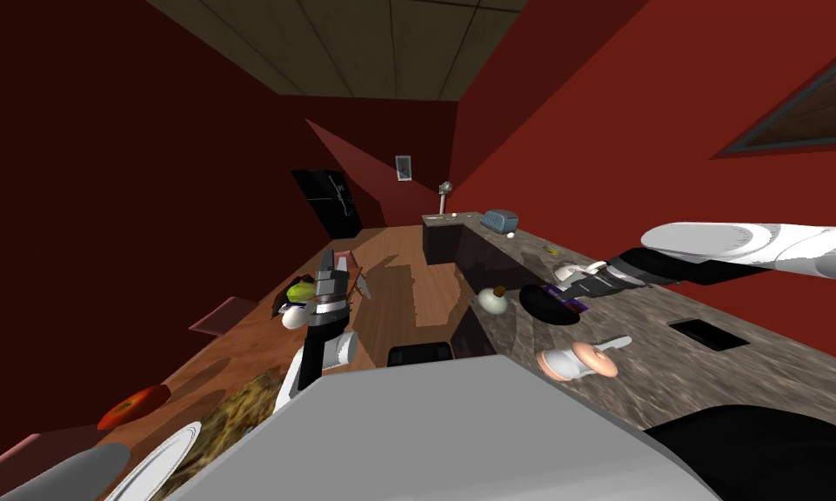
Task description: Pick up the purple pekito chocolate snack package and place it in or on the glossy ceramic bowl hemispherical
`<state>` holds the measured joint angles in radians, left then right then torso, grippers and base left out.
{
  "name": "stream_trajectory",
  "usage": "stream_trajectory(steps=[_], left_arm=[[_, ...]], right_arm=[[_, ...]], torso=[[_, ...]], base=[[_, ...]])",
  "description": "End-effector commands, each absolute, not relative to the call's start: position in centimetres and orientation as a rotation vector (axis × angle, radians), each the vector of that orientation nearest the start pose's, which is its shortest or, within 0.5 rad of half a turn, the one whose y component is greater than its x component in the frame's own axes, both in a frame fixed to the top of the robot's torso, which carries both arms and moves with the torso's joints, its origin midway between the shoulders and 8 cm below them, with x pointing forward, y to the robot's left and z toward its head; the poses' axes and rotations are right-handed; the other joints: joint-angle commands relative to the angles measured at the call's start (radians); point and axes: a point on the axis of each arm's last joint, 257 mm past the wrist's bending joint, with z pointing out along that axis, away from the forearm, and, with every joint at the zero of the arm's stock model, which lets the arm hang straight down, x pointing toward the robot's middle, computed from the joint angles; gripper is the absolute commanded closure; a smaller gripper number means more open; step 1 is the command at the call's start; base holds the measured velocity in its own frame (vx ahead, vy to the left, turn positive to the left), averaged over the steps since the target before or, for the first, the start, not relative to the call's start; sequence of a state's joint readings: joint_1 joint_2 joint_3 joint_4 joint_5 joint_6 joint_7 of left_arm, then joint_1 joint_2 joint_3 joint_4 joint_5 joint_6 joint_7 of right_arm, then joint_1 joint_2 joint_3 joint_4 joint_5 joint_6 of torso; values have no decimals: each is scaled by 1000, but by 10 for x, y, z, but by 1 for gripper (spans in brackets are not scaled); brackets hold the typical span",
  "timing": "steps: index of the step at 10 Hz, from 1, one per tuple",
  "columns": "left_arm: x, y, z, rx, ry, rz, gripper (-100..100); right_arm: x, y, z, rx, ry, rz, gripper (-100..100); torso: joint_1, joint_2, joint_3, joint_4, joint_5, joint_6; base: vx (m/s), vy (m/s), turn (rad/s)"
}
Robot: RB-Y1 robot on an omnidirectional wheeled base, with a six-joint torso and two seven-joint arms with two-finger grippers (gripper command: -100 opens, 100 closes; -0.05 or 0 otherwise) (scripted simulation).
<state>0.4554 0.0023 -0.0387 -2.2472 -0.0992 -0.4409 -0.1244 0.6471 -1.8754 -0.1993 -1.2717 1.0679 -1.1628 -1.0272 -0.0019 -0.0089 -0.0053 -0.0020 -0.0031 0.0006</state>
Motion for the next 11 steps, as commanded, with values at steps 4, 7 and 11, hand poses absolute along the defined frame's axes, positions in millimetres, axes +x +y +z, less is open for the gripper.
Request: stream_trajectory(steps=[4, 7, 11], left_arm=[[367, 253, 12, -586, 737, -1166, 0], [367, 253, 12, -586, 738, -1166, 0], [367, 253, 12, -586, 737, -1166, 0]], right_arm=[[255, -644, -149, -53, 3031, -48, -100], [257, -645, -143, -24, 3019, -23, -100], [253, -658, -123, 30, 3011, -26, -100]], torso=[[-1, 2, 1, 1, 0, 0], [-1, -2, -1, 0, 0, 1], [0, 1, 1, 1, 0, 1]], base=[[-58, 10, 66], [-12, 4, 26], [-61, 18, 87]])
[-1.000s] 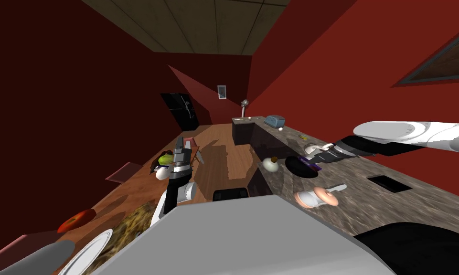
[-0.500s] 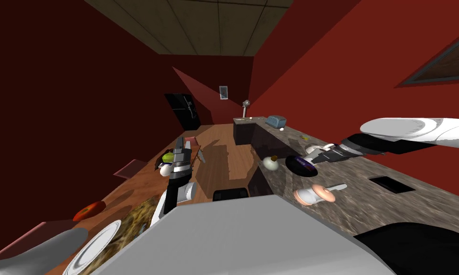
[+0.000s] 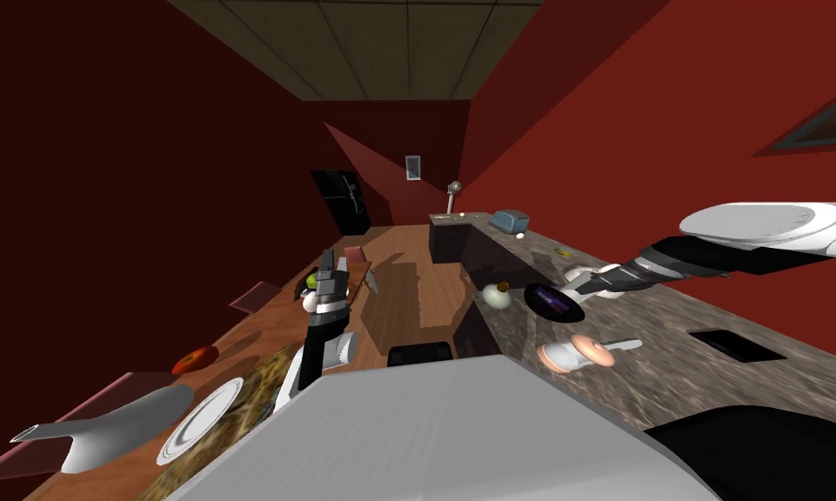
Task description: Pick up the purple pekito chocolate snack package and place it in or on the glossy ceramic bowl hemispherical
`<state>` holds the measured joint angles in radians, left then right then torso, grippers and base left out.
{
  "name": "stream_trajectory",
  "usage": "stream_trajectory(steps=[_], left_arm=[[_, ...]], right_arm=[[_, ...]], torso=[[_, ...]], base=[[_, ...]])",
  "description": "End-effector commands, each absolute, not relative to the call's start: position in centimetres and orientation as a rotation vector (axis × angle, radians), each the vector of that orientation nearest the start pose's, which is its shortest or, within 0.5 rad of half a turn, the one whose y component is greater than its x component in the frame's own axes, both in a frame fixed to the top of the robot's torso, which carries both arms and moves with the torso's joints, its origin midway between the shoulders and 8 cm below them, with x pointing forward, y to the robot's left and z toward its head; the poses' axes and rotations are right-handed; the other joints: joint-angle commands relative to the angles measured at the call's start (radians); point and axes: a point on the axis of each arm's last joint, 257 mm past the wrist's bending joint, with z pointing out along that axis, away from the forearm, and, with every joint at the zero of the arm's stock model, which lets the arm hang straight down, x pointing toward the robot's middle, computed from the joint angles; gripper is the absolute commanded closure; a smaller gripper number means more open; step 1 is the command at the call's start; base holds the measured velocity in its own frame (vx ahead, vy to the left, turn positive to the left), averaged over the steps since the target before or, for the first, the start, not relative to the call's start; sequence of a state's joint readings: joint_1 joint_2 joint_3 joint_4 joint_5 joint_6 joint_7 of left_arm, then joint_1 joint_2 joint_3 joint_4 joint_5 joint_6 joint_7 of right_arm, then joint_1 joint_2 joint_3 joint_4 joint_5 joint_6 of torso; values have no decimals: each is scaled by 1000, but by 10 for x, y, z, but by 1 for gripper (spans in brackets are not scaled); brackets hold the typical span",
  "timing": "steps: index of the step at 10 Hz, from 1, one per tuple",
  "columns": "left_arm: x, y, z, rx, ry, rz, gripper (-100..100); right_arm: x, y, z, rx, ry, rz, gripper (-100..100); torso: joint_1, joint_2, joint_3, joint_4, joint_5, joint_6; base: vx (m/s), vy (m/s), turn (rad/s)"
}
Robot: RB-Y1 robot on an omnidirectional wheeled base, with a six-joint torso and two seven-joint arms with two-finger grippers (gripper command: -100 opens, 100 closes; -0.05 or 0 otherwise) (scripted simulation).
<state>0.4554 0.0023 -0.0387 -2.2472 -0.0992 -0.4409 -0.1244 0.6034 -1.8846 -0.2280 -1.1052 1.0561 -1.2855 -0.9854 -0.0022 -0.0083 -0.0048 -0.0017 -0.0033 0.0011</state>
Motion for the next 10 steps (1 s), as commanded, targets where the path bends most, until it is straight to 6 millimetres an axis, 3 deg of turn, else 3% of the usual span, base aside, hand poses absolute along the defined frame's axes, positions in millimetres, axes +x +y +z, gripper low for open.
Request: stream_trajectory(steps=[1, 3, 4, 5, 10], left_arm=[[367, 253, 12, -586, 737, -1166, 0], [367, 253, 12, -586, 737, -1166, 0], [367, 253, 12, -586, 737, -1166, 0], [367, 253, 12, -586, 738, -1166, 0], [367, 253, 12, -586, 738, -1166, 0]], right_arm=[[253, -658, -123, 30, 3011, -26, -100], [250, -666, -110, 65, 3003, -25, -100], [252, -663, -114, 55, 3003, -29, -100], [252, -663, -114, 56, 3004, -27, 0], [252, -663, -114, 56, 3004, -27, 0]], torso=[[0, 0, 0, 0, 0, 0], [0, -1, -1, 0, 0, 0], [0, 0, 0, 0, 0, 0], [0, -1, -1, 0, 0, 0], [-1, -3, -2, -1, 0, 0]], base=[[-33, 7, 54], [-50, 16, 105], [-27, 8, 21], [0, 0, 0], [0, 0, 0]])
